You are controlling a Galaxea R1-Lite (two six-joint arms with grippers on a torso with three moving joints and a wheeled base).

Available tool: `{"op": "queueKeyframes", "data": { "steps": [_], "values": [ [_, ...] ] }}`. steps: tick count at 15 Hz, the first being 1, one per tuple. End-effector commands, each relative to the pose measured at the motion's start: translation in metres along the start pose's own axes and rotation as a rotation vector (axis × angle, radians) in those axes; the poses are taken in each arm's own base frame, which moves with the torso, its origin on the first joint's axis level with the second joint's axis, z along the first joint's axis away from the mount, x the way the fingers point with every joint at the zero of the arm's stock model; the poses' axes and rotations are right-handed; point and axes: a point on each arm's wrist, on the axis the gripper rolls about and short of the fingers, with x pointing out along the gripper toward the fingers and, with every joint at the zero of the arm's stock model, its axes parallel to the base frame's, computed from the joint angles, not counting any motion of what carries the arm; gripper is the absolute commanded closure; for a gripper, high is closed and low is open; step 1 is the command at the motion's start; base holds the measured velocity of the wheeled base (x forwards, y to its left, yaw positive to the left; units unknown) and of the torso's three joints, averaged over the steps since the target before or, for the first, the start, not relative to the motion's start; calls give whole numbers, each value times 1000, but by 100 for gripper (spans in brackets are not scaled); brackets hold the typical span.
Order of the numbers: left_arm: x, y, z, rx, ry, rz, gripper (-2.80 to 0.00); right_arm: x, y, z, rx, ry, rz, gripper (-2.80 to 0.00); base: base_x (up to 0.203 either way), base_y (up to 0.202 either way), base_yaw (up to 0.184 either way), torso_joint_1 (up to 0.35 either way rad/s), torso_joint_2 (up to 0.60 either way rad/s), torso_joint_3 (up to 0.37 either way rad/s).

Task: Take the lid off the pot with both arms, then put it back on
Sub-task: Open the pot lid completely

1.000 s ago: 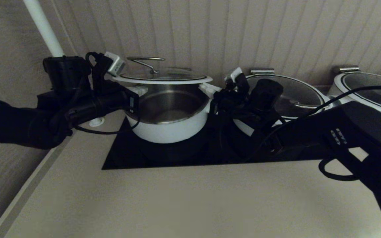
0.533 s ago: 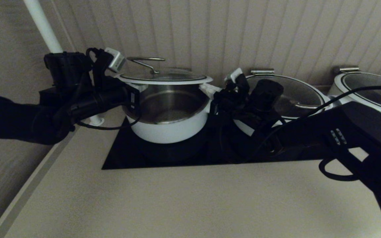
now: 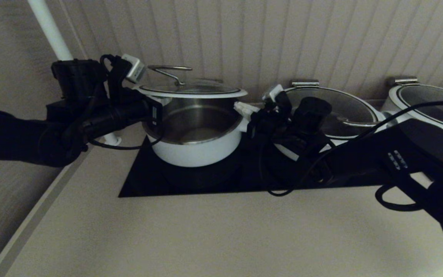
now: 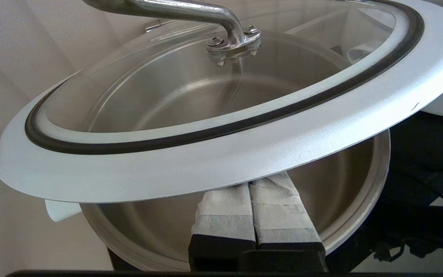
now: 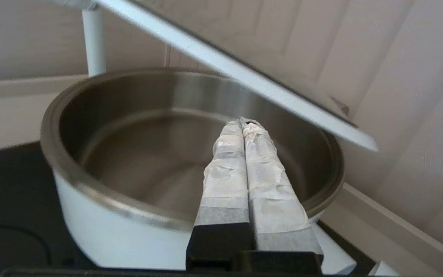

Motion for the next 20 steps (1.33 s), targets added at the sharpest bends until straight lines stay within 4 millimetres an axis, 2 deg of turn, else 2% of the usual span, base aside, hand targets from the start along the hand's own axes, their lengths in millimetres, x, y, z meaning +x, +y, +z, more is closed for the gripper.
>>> {"op": "queueKeyframes", "data": {
  "steps": [1,4,11,20],
  "values": [
    [0,0,1,5,-8,0,0,-3,1,2,-4,1,4,0,0,0,0,0,0,0],
    [0,0,1,5,-8,0,0,-6,4,4,-1,14,12,0,0,0,0,0,0,0],
    [1,2,6,9,-25,5,0,-32,16,16,8,83,35,0,0,0,0,0,0,0],
    [0,2,8,10,-28,10,0,-81,28,54,26,134,46,0,0,0,0,0,0,0]
  ]
}}
